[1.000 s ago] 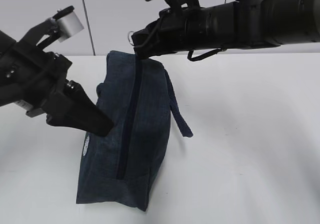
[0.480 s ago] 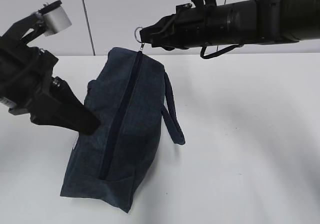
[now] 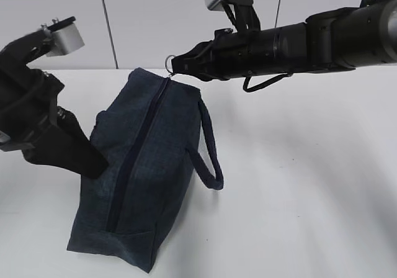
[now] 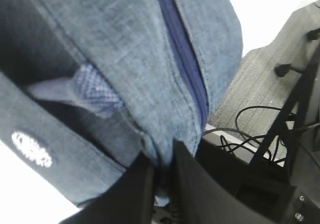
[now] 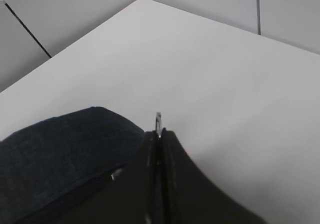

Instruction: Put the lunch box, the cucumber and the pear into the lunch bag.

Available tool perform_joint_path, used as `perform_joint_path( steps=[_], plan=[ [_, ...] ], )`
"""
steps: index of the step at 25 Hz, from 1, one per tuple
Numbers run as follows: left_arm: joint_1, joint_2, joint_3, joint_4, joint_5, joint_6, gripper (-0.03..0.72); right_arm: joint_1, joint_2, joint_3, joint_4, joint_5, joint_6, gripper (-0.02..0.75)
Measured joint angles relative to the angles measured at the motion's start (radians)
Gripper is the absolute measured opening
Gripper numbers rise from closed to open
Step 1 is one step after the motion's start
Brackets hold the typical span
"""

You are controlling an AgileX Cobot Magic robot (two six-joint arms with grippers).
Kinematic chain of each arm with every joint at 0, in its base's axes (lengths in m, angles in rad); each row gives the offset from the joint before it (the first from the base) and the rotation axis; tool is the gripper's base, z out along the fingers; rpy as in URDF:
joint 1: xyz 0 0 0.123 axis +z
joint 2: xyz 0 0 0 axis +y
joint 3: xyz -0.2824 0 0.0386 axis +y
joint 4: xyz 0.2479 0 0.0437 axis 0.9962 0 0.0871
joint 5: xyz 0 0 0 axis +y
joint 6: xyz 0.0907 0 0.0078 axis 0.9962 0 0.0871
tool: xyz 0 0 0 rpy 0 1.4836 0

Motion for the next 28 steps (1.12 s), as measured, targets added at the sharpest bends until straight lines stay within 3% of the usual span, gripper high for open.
perform_joint_path(
  steps=[18,28],
  plan=[
    [-0.003,-0.001,0.000,0.174,0.024,-0.227,0.003,-0.020,0.100,-0.007,0.018,0.083,0.057,0.018],
    [-0.003,-0.001,0.000,0.210,0.052,-0.274,0.003,-0.063,0.119,-0.056,0.011,0.112,0.114,0.018]
  ],
)
